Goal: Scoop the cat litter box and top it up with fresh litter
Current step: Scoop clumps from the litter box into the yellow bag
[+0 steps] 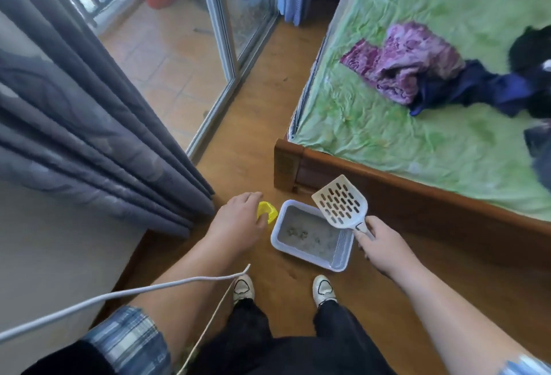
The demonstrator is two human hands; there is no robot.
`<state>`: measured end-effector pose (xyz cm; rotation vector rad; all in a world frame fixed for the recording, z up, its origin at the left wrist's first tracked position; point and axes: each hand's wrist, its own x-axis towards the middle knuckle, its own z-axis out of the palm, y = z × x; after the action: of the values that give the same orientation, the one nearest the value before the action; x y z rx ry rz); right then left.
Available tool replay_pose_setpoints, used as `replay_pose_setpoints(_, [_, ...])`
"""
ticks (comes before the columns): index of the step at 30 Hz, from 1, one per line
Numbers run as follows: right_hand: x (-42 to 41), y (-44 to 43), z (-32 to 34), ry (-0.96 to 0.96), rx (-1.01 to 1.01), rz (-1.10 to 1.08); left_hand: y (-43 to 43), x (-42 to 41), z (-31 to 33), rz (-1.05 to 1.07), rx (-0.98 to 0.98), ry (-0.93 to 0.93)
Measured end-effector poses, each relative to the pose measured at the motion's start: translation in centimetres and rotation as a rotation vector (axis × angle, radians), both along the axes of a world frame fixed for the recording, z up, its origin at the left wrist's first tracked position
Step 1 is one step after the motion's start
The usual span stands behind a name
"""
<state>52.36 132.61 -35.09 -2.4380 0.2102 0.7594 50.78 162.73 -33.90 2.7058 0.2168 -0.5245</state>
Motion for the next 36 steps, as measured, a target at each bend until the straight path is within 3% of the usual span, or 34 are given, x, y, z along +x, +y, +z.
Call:
replay_pose_setpoints(8, [-0.7,-0.8,-4.3,0.102,-0.147,-0.189,2.2,6.1,-4.0,-0.277,0.060,0.114])
replay_pose_setpoints(16, [0.5,-2.0,-21.3,0.217,-0.158,-0.195,-3.4,8.2,-21.9,-0.345,0.036,0.186])
replay_pose_setpoints(27, [6.5,-3.6,-57.0,0.285,-0.397,0.205,-5.6,9.8,-57.4,-0.509,0.167,0.245])
replay_pose_setpoints(31, [9.8,-3.1,-65.4,0.222,-0.509,0.418,-4.2,11.7,-66.1,-0.516,0.176,0.195])
replay_pose_setpoints(36, [12.8,-1.4,-71.5,0.231,-0.574,0.622,-3.5,13.5,-72.5,-0.551,0.144,0.141])
